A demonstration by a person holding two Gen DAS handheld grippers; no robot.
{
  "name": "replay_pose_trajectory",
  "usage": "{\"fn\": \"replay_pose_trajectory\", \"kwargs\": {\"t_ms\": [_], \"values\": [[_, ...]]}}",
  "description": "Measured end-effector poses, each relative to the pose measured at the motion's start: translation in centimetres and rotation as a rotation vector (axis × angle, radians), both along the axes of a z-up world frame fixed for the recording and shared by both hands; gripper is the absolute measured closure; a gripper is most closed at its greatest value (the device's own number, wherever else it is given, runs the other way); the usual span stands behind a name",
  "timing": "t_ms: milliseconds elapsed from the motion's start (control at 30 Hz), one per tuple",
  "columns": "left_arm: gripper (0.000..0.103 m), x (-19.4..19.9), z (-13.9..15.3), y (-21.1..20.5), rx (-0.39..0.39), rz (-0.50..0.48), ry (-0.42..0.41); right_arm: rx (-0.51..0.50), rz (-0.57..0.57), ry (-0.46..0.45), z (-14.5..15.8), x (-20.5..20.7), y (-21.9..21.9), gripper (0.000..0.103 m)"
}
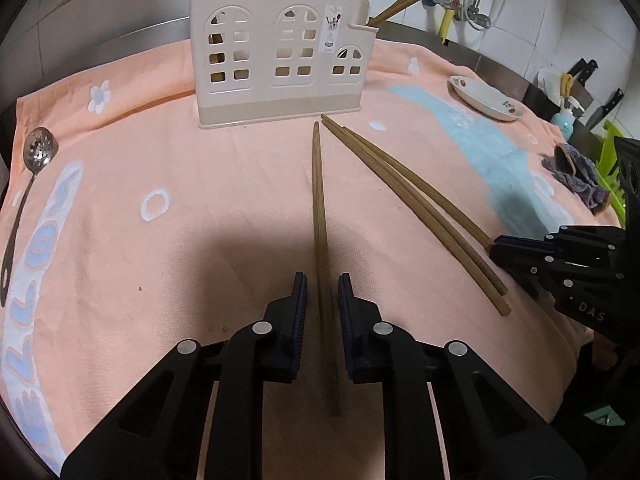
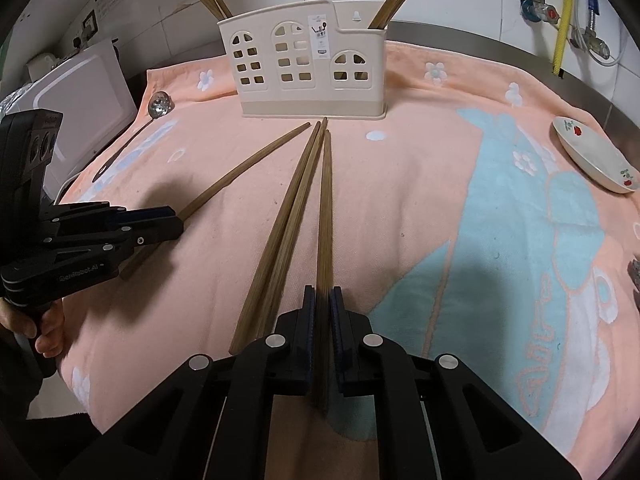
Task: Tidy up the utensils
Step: 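Close the left gripper on a chopstick while the right gripper grasps another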
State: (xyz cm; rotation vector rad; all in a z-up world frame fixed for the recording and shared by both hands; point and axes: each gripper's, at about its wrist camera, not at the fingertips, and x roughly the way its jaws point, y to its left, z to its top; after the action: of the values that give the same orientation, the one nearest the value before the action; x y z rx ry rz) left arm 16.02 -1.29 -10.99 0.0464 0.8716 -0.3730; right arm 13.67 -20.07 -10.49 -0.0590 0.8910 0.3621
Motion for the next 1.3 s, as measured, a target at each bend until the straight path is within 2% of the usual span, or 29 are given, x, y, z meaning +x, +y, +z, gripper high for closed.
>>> {"fn": "replay_pose_trajectory", "kwargs": {"t_ms": [100, 400, 800, 900, 1300], "values": [[0.097, 0.2, 0.1, 0.1, 0.003, 0.013, 0.001, 0.002, -0.006, -0.008, 0.2, -0.1, -0.1, 0.096], [0.098, -0.3, 1.6, 0.6, -0.021, 0.019, -0.030, 0.016, -0.012, -0.077, 2.9, -0.7, -0.5, 0.096], [0.098, 0.3, 8.4, 1.5, -0.062, 0.010, -0.183, 0.052, 0.004, -0.259, 10.4, 0.2, -0.5, 0.096], [0.098, 0.8, 9.5, 1.6, -0.070, 0.005, -0.203, 0.057, 0.016, -0.261, 11.6, 1.2, -0.1, 0.096], [0.098, 2.0, 12.0, 1.9, -0.062, 0.011, -0.259, 0.027, 0.038, -0.280, 13.1, 2.9, 0.6, 0.096]]}}
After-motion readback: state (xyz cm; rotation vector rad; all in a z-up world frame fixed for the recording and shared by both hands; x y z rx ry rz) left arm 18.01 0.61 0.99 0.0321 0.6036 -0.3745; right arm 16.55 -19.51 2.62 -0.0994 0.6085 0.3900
